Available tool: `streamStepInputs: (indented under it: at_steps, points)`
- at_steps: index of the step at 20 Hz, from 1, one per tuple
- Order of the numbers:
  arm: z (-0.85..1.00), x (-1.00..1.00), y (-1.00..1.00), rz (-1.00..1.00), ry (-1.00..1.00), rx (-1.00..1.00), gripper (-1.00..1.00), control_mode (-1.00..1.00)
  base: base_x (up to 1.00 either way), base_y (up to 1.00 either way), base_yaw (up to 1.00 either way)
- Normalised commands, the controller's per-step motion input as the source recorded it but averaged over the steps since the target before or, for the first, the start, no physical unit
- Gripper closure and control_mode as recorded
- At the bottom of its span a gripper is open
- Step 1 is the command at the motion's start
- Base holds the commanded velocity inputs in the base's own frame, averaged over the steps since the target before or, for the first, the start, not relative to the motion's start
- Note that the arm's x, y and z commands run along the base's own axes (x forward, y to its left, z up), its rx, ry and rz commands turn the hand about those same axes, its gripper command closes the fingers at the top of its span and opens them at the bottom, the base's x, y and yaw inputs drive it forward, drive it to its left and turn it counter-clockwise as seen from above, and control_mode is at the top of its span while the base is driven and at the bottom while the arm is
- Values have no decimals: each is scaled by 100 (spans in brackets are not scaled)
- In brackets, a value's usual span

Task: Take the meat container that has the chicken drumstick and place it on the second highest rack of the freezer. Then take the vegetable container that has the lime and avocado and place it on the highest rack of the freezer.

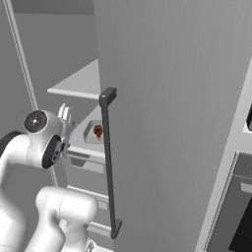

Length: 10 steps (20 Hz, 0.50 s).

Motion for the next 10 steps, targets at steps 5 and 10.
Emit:
streamStepInputs:
  at_steps: [5, 10]
  points:
    - [33, -62, 0, 0, 0, 0, -100, -100, 0, 0, 0]
    - [1, -38, 0, 0, 0, 0, -100, -100, 0, 0, 0]
